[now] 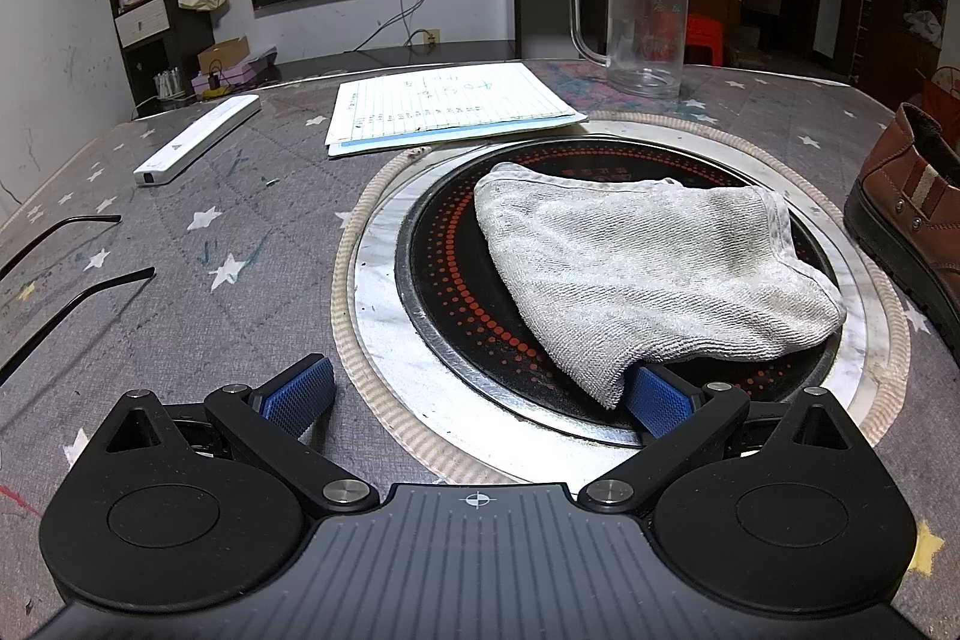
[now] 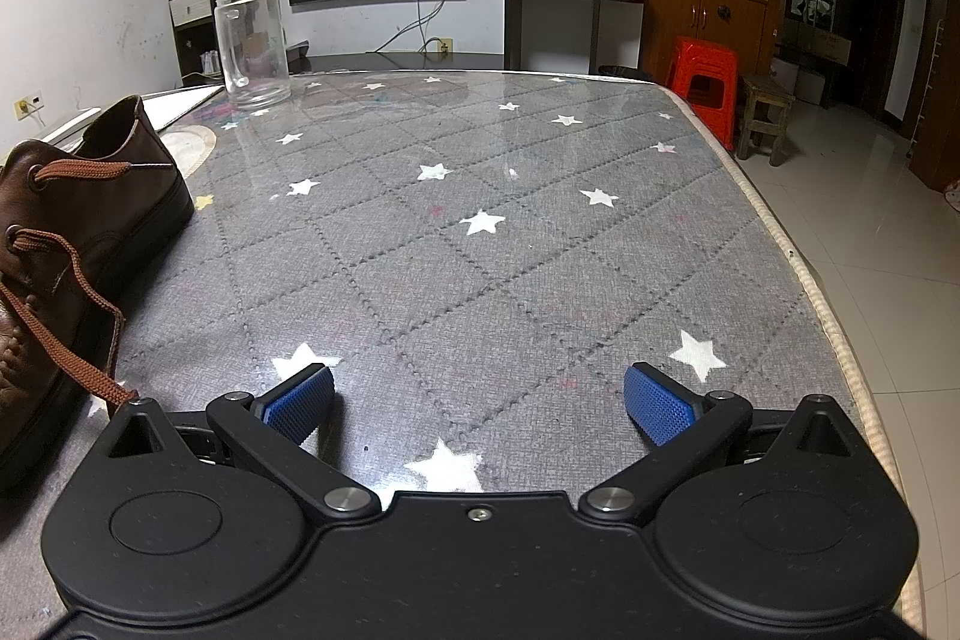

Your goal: Lace up shoes with both hands

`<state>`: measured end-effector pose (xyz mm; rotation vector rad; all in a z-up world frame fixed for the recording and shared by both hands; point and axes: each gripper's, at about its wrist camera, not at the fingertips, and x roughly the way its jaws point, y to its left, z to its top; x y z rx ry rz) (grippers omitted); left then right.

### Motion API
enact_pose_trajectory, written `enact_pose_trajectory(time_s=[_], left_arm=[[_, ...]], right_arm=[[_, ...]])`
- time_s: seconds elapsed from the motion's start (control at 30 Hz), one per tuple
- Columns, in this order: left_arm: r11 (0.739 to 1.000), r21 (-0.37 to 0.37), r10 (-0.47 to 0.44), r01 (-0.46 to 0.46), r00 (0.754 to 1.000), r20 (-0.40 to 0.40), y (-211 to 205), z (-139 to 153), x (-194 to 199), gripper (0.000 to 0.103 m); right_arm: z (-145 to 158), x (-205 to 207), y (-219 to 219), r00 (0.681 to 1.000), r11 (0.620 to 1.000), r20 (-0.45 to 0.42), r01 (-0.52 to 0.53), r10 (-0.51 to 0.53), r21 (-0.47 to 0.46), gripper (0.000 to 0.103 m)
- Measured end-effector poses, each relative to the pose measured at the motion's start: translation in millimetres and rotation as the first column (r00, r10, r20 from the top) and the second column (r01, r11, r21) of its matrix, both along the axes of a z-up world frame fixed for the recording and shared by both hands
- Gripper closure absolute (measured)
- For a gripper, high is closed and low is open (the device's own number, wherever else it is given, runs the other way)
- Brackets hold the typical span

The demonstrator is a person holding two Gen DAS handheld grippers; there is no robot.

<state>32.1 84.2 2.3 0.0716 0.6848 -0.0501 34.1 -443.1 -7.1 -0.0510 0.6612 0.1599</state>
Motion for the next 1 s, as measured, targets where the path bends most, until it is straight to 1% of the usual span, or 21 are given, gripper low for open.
enact_pose_trajectory(time_s=[1.0], left_arm=[[1.0,0.0,0.0,0.0,1.0,0.0,1.3,0.2,0.5,0.0]], right_arm=[[0.0,-0.7,-1.0,1.0,1.0,0.0,0.0,0.0,0.0,0.0]])
